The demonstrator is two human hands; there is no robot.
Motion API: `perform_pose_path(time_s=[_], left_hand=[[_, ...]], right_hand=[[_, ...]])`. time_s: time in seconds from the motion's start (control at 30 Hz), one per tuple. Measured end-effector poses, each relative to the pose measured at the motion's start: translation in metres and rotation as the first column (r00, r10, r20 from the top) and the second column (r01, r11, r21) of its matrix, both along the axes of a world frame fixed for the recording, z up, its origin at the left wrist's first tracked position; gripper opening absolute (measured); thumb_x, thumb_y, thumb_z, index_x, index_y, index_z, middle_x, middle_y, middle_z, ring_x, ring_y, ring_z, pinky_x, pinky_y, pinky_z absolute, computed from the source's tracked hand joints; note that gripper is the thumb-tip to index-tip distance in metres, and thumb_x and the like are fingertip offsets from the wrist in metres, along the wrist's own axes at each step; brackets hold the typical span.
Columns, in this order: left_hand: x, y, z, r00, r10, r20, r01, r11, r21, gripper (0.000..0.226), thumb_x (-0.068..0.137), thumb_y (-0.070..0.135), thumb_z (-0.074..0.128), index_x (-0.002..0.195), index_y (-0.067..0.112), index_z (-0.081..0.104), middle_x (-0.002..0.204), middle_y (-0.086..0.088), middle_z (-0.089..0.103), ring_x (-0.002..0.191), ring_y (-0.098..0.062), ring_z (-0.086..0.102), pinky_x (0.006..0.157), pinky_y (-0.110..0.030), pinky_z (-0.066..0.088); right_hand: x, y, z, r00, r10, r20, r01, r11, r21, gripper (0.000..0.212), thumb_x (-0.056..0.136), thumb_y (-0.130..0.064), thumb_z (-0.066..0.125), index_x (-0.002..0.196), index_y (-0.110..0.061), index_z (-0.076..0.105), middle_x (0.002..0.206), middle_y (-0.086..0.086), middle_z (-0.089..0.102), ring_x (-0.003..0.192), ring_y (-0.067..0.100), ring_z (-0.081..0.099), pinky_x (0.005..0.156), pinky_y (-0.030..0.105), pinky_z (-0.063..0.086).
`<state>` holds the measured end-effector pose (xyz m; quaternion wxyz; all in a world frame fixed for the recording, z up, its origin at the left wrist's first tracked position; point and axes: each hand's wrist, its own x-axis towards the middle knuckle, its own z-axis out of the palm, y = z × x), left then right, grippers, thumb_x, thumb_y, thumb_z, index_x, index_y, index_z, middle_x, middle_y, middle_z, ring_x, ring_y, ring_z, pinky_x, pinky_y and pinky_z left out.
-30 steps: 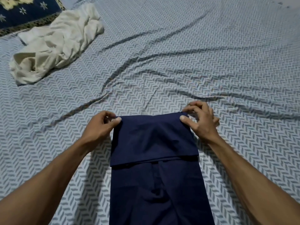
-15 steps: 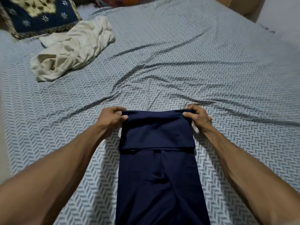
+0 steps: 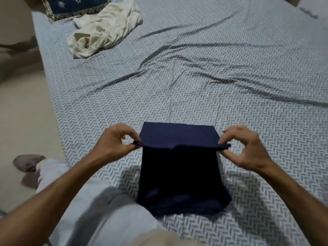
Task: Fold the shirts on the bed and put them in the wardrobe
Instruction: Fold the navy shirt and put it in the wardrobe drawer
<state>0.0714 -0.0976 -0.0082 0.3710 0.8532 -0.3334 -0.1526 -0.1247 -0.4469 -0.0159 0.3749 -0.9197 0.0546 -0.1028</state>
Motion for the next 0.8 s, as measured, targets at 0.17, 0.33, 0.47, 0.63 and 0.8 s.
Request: perform_pose_path(time_s=[0.17,0.33,0.47,0.63,0.8], left_hand=[[-0.056,0.040,-0.025,0.948,-0.298,0.115,0.286,0.952,0.107,0.029,0.069,0.013,0.092,0.073,0.033,0.070,0.075,0.022,0.061,0.086,-0.006,0.056,0.073,-0.022,0.047],[-0.084,0.048,-0.055,0.865,-0.486,0.126,0.440,0.855,0.274,0.027,0.058,0.009,0.082,0.068,0.028,0.066,0.071,0.027,0.052,0.081,-0.006,0.050,0.074,-0.012,0.037],[-0.093,0.044,-0.073,0.841,-0.540,0.014,0.481,0.761,0.435,0.023,0.059,0.020,0.066,0.080,0.031,0.068,0.080,0.014,0.060,0.082,-0.011,0.053,0.068,-0.025,0.045],[-0.068,0.016,-0.072,0.983,0.062,-0.176,-0.025,0.978,0.207,0.012,0.080,0.022,0.072,0.087,0.029,0.065,0.083,0.013,0.067,0.078,-0.006,0.063,0.075,-0.033,0.054],[-0.034,-0.038,-0.081,0.638,0.507,-0.580,-0.548,0.828,0.121,0.036,0.086,0.043,0.077,0.082,0.010,0.063,0.074,-0.007,0.061,0.069,-0.021,0.056,0.060,-0.029,0.043]], right_hand=[[-0.080,0.038,-0.028,0.992,0.119,-0.030,-0.122,0.976,-0.183,0.020,0.057,-0.022,0.074,0.071,-0.030,0.062,0.085,-0.024,0.065,0.107,0.007,0.063,0.082,0.058,0.039],[-0.121,0.060,-0.058,0.976,0.178,-0.130,-0.206,0.943,-0.261,0.027,0.052,-0.027,0.076,0.073,-0.031,0.059,0.089,-0.026,0.060,0.107,0.008,0.061,0.080,0.046,0.033],[-0.127,0.065,-0.072,0.911,0.216,-0.352,-0.348,0.860,-0.373,0.025,0.063,-0.047,0.073,0.084,-0.038,0.062,0.099,-0.025,0.056,0.109,0.004,0.054,0.081,0.041,0.031],[-0.069,0.056,-0.053,0.961,-0.216,-0.171,0.221,0.975,0.012,0.013,0.081,-0.035,0.080,0.087,-0.028,0.071,0.088,-0.017,0.069,0.087,0.005,0.065,0.084,0.035,0.052],[0.011,0.029,-0.063,0.638,-0.501,-0.585,0.658,0.749,0.076,0.053,0.070,-0.065,0.066,0.066,-0.012,0.062,0.061,-0.005,0.067,0.070,0.019,0.065,0.092,0.050,0.050]])
